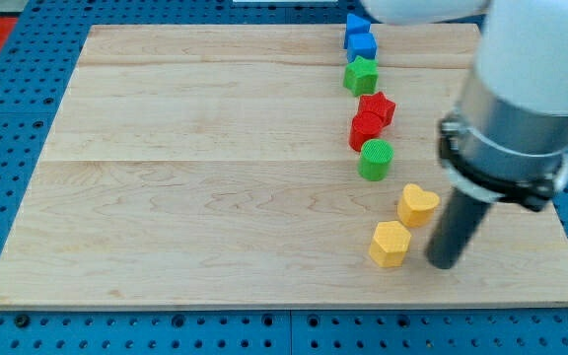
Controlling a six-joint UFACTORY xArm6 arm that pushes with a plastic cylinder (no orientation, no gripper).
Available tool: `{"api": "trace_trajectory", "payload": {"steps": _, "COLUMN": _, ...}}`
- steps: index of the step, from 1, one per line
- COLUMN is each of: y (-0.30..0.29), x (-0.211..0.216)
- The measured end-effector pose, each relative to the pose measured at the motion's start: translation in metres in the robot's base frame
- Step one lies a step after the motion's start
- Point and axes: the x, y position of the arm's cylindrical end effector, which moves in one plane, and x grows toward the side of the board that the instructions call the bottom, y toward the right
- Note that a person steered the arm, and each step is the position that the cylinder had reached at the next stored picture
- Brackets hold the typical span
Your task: Push the yellow heart left a bit
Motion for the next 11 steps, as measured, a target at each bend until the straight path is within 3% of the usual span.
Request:
{"api": "trace_trajectory", "payload": {"steps": 1, "y": 0.041, "x": -0.014}}
{"api": "trace_trajectory", "payload": {"steps": 2, "y": 0.041, "x": -0.023}}
{"api": "trace_trajectory", "payload": {"steps": 5, "y": 0.01, "x": -0.057}}
{"api": "trace_trajectory", "payload": {"steps": 10, "y": -0.041, "x": -0.071}}
{"api": "trace_trajectory", "payload": {"steps": 11, "y": -0.007, "x": -0.082}}
